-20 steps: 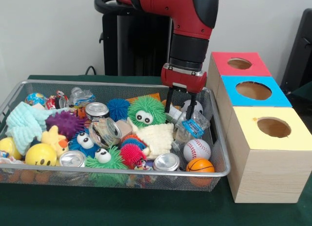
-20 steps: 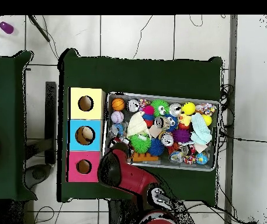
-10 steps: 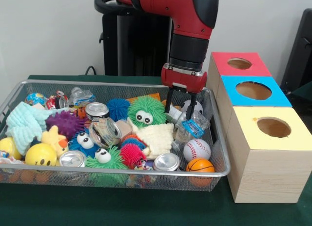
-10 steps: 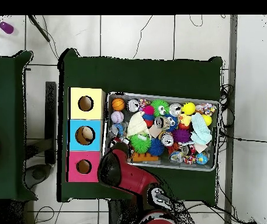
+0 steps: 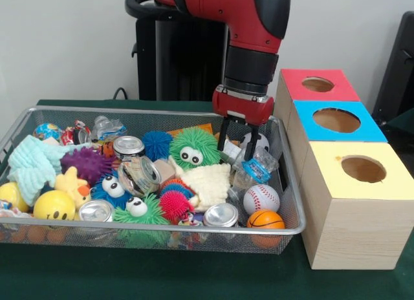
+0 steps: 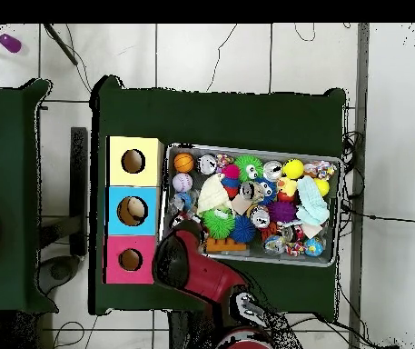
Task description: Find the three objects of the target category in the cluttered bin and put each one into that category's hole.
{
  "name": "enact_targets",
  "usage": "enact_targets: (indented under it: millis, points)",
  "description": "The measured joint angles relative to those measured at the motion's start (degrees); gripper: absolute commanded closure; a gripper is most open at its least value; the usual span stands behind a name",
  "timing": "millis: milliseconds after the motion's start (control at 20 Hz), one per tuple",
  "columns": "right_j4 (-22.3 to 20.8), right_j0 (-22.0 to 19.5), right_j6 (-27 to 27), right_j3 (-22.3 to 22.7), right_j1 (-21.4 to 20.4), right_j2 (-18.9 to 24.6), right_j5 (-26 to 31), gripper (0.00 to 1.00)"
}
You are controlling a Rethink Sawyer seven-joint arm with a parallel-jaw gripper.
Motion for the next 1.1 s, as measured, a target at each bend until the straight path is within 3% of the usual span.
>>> enact_targets:
  millis: [300, 800, 1100]
  points:
    - [2.28, 0.01, 2.07, 0.02, -0.45, 0.0, 0.68, 0.0]
    - [5.19, 1.9, 2.14, 0.02, -2.76, -0.73, 7.76, 0.0]
    - [6.31, 3.19, 2.14, 0.03, -3.14, -1.07, 9.25, 0.0]
